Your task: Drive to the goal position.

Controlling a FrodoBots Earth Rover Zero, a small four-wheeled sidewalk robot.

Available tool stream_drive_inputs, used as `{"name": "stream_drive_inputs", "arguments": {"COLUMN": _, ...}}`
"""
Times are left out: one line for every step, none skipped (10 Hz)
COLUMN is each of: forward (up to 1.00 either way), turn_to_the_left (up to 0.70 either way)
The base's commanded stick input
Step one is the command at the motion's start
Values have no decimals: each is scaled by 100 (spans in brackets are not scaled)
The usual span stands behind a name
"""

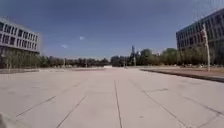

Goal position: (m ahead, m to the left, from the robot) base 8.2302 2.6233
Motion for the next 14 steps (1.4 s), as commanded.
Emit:
{"name": "stream_drive_inputs", "arguments": {"forward": 70, "turn_to_the_left": 1}}
{"name": "stream_drive_inputs", "arguments": {"forward": 70, "turn_to_the_left": 1}}
{"name": "stream_drive_inputs", "arguments": {"forward": 70, "turn_to_the_left": 1}}
{"name": "stream_drive_inputs", "arguments": {"forward": 70, "turn_to_the_left": 1}}
{"name": "stream_drive_inputs", "arguments": {"forward": 70, "turn_to_the_left": 1}}
{"name": "stream_drive_inputs", "arguments": {"forward": 70, "turn_to_the_left": 1}}
{"name": "stream_drive_inputs", "arguments": {"forward": 70, "turn_to_the_left": 1}}
{"name": "stream_drive_inputs", "arguments": {"forward": 70, "turn_to_the_left": 1}}
{"name": "stream_drive_inputs", "arguments": {"forward": 70, "turn_to_the_left": 1}}
{"name": "stream_drive_inputs", "arguments": {"forward": 70, "turn_to_the_left": 1}}
{"name": "stream_drive_inputs", "arguments": {"forward": 70, "turn_to_the_left": 1}}
{"name": "stream_drive_inputs", "arguments": {"forward": 70, "turn_to_the_left": 1}}
{"name": "stream_drive_inputs", "arguments": {"forward": 70, "turn_to_the_left": 1}}
{"name": "stream_drive_inputs", "arguments": {"forward": 70, "turn_to_the_left": 1}}
